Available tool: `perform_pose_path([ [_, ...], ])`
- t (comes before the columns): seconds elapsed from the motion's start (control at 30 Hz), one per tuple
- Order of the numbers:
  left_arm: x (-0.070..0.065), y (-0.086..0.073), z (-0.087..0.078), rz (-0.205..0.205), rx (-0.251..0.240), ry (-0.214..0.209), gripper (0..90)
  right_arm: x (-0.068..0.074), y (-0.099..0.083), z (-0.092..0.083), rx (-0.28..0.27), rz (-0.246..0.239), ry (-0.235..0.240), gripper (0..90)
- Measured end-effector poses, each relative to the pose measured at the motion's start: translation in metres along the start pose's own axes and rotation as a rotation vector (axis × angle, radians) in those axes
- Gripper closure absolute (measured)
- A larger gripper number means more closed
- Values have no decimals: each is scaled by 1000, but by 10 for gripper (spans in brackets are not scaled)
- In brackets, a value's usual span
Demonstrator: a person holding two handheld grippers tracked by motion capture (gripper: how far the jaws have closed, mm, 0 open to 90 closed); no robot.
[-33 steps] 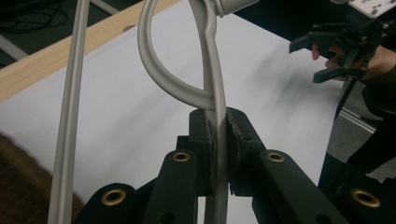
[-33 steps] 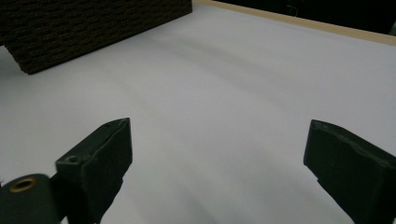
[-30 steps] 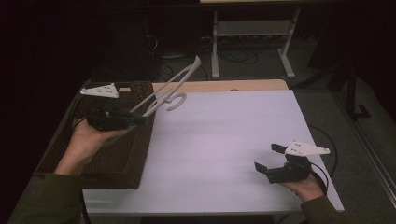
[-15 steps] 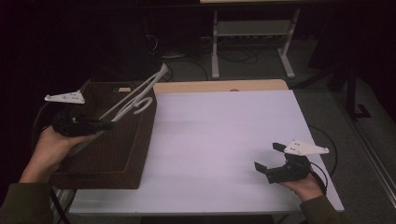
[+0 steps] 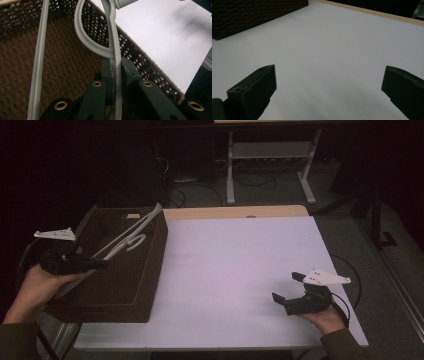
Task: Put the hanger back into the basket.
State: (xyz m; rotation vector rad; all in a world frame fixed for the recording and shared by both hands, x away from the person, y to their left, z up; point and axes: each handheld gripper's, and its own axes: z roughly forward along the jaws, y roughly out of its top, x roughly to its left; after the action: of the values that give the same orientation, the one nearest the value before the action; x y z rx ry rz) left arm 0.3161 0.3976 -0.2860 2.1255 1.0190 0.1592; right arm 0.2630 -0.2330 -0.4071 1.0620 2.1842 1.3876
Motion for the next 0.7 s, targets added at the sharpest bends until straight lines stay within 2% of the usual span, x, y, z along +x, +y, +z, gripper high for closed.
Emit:
perform_pose_path([
  [0.17, 6, -4, -1, -14, 21, 12, 824, -1, 0, 0, 2, 5, -1, 0],
  [0.47, 16, -7, 9, -38, 77, 12, 823, -1, 0, 0, 0, -3, -2, 0],
  [0.7, 19, -6, 17, -16, 106, 16, 818, -1, 0, 0, -1, -7, -1, 0],
])
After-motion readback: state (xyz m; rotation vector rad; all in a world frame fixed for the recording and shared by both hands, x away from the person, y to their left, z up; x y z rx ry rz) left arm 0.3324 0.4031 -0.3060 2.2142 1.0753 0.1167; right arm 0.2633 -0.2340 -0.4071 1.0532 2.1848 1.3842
